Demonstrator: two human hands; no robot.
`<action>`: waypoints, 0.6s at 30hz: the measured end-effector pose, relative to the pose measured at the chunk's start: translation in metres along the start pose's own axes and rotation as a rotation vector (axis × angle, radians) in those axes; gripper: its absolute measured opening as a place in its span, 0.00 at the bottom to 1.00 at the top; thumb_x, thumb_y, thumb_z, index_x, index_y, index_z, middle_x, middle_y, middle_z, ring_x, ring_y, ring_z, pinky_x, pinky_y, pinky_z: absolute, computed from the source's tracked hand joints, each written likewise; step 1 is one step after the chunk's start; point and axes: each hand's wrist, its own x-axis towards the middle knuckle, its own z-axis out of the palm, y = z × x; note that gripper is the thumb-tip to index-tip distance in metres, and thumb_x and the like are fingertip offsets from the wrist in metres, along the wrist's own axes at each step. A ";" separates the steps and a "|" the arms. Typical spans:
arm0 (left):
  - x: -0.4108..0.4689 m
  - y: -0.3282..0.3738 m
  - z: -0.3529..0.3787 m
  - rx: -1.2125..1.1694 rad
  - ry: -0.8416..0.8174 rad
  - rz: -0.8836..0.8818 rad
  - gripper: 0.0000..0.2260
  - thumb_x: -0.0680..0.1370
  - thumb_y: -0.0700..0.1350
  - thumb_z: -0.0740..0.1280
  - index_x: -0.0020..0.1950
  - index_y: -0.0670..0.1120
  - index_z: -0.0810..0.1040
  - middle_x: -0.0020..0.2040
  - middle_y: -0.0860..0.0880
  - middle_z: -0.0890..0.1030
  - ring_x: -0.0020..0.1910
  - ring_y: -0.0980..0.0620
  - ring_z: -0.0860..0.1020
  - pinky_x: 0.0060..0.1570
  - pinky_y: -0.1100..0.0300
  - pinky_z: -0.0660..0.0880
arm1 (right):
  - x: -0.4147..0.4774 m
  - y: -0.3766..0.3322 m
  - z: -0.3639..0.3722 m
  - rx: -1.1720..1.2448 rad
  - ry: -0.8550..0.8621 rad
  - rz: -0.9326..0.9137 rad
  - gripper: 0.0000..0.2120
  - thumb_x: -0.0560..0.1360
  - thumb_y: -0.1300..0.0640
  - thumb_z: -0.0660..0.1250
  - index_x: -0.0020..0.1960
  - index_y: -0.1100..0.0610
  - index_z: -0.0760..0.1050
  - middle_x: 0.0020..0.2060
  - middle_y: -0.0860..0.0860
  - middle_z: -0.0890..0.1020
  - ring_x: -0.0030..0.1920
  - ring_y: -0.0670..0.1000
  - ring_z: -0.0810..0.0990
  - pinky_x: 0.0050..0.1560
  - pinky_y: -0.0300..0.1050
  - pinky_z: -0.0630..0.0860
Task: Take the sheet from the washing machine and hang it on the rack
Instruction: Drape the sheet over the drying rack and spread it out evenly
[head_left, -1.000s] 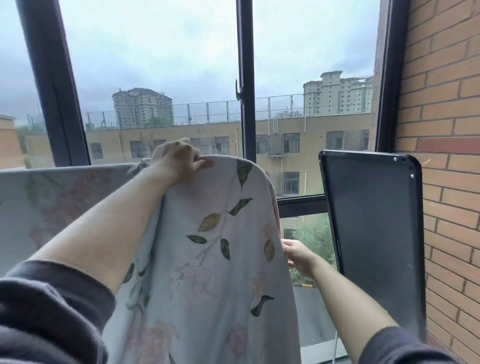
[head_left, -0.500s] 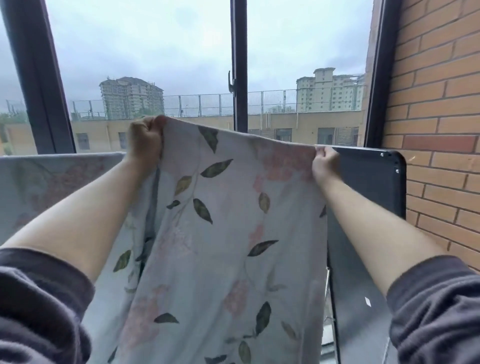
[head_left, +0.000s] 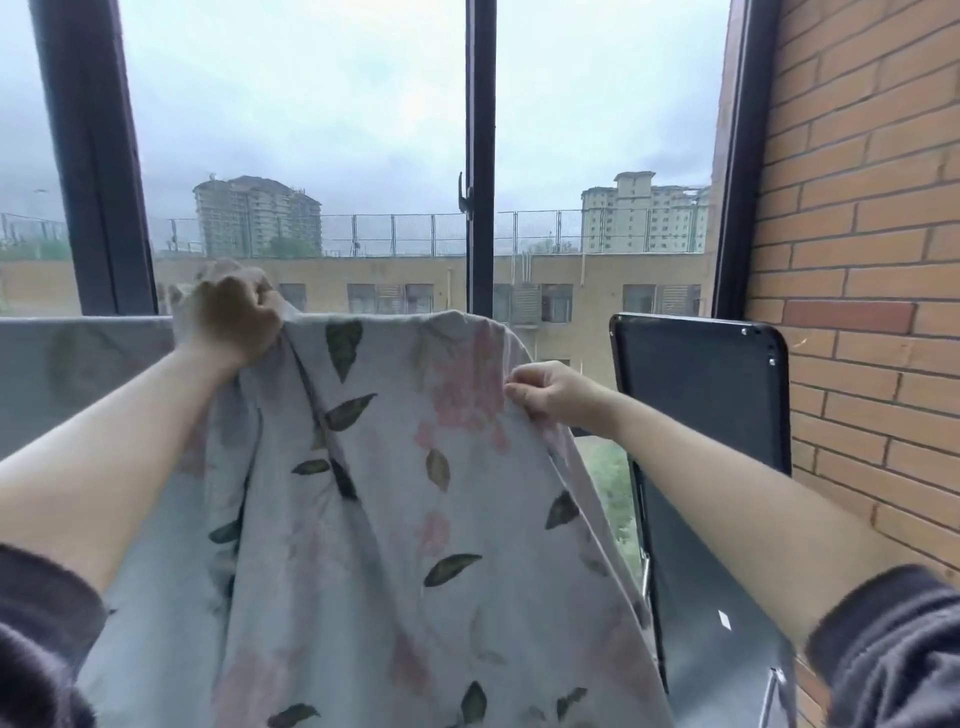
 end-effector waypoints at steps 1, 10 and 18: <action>-0.002 0.012 0.002 0.029 0.001 0.062 0.08 0.77 0.43 0.60 0.49 0.43 0.78 0.58 0.40 0.75 0.59 0.41 0.72 0.65 0.44 0.61 | -0.002 0.005 0.007 0.042 0.040 0.005 0.10 0.80 0.59 0.60 0.41 0.56 0.74 0.33 0.51 0.75 0.32 0.47 0.73 0.35 0.38 0.71; -0.028 0.123 0.068 0.056 -0.249 0.415 0.14 0.81 0.52 0.56 0.63 0.48 0.74 0.59 0.46 0.79 0.57 0.45 0.76 0.59 0.47 0.67 | -0.006 0.064 0.002 0.159 0.545 0.114 0.09 0.79 0.52 0.62 0.43 0.54 0.76 0.39 0.51 0.80 0.41 0.52 0.79 0.48 0.51 0.76; -0.027 0.119 0.077 -0.110 -0.083 0.340 0.12 0.81 0.46 0.59 0.56 0.50 0.81 0.51 0.42 0.83 0.51 0.41 0.79 0.55 0.50 0.68 | -0.036 0.161 0.036 -0.219 0.305 0.468 0.08 0.75 0.58 0.65 0.38 0.52 0.75 0.41 0.53 0.80 0.48 0.57 0.81 0.35 0.42 0.68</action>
